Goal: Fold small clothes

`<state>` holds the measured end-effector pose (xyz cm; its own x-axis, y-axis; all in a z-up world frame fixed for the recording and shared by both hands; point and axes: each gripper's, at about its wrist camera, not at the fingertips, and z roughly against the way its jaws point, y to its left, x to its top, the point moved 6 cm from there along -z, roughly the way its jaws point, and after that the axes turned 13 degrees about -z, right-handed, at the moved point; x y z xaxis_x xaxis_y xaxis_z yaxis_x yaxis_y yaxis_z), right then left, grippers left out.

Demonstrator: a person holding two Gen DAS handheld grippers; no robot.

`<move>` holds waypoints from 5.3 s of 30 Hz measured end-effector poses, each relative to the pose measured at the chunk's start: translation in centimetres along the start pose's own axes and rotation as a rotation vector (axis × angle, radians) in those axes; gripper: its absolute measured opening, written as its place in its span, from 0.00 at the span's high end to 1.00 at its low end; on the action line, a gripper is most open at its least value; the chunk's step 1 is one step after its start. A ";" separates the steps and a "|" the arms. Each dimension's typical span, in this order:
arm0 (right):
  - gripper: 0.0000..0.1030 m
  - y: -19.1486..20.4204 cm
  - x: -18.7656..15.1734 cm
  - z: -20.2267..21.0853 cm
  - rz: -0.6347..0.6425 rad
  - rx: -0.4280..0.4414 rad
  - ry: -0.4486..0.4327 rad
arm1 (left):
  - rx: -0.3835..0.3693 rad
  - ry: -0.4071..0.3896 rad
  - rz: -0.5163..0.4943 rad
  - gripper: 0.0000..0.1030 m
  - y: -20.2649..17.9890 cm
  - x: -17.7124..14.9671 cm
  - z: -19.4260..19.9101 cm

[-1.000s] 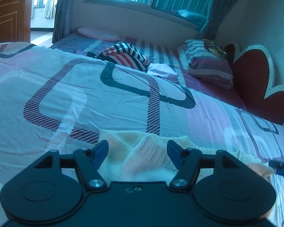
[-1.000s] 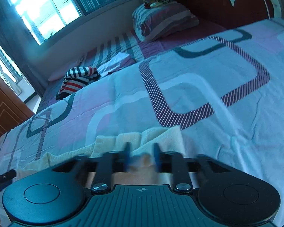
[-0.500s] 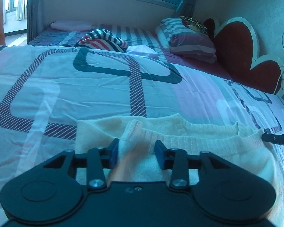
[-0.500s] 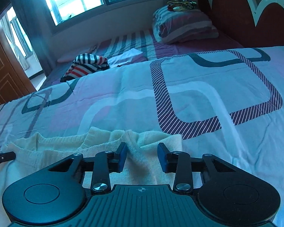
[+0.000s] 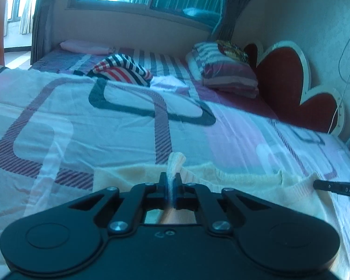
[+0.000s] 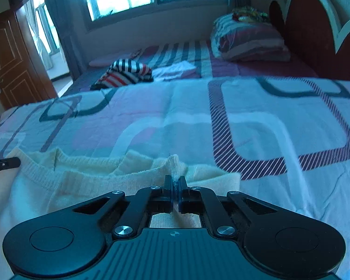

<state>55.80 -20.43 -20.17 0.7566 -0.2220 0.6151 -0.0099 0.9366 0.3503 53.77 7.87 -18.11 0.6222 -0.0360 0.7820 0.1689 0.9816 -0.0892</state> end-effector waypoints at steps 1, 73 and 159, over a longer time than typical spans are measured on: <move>0.98 -0.1 0.4 0.4 -0.014 0.000 -0.025 | 0.005 -0.017 0.006 0.97 0.1 0.4 0.2; 0.57 10.7 -9.0 4.2 0.052 0.065 0.034 | 0.092 0.167 -0.116 0.29 -8.6 -6.4 4.4; 0.57 12.4 -14.0 2.9 0.028 -0.058 0.008 | -0.119 -0.176 0.328 0.94 -6.4 -6.0 10.7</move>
<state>43.16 -6.50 -22.39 0.7620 -0.1934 0.6180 0.0062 0.9565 0.2917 40.78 3.86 -15.62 0.5190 0.3187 0.7931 0.0773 0.9066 -0.4149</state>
